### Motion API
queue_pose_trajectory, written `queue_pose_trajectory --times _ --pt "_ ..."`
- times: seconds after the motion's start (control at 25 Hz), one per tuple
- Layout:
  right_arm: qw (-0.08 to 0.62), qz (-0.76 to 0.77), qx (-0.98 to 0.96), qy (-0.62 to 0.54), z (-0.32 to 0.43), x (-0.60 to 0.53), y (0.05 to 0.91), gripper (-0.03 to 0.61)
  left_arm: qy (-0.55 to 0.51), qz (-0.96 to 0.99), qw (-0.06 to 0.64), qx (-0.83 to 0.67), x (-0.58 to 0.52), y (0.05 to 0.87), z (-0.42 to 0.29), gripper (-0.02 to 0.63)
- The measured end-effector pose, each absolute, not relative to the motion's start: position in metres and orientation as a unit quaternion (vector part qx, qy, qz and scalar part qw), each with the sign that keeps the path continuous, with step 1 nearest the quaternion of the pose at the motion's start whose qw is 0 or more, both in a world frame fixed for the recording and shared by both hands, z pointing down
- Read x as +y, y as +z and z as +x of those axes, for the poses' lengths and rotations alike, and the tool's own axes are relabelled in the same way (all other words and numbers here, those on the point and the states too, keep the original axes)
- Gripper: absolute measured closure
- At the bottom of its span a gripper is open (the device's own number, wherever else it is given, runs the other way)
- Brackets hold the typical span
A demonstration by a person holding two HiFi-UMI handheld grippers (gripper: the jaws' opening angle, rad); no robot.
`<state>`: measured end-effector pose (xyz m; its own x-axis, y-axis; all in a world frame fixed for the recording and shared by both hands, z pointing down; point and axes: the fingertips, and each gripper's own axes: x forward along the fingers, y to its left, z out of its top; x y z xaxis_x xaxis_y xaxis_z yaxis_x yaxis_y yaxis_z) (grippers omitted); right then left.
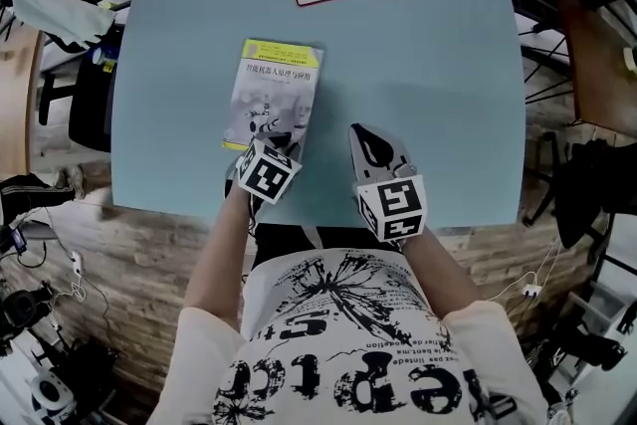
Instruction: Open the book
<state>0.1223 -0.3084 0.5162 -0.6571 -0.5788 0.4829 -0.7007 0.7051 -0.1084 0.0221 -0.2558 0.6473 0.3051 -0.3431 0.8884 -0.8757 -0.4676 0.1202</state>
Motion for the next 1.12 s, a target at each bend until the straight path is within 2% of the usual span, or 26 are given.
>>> queue_pose_trajectory --times 0.2,0.56,0.92,1.12 --pt "0.213 0.357 -0.9 0.128 0.109 -0.304 0.508 0.568 0.426 0.758 0.289 -0.401 -0.254 0.634 0.019 0.552" --pt "0.207 0.387 -0.892 0.109 0.066 -0.289 0.486 0.568 0.365 0.796 0.256 -0.409 -0.258 0.587 -0.015 0.578" --pt "0.194 0.417 -0.882 0.097 0.01 -0.27 0.464 0.568 0.309 0.815 0.221 -0.437 -0.251 0.542 -0.086 0.581" --pt "0.189 0.422 -0.882 0.086 -0.023 -0.257 0.456 0.568 0.282 0.817 0.224 -0.45 -0.24 0.538 -0.128 0.58"
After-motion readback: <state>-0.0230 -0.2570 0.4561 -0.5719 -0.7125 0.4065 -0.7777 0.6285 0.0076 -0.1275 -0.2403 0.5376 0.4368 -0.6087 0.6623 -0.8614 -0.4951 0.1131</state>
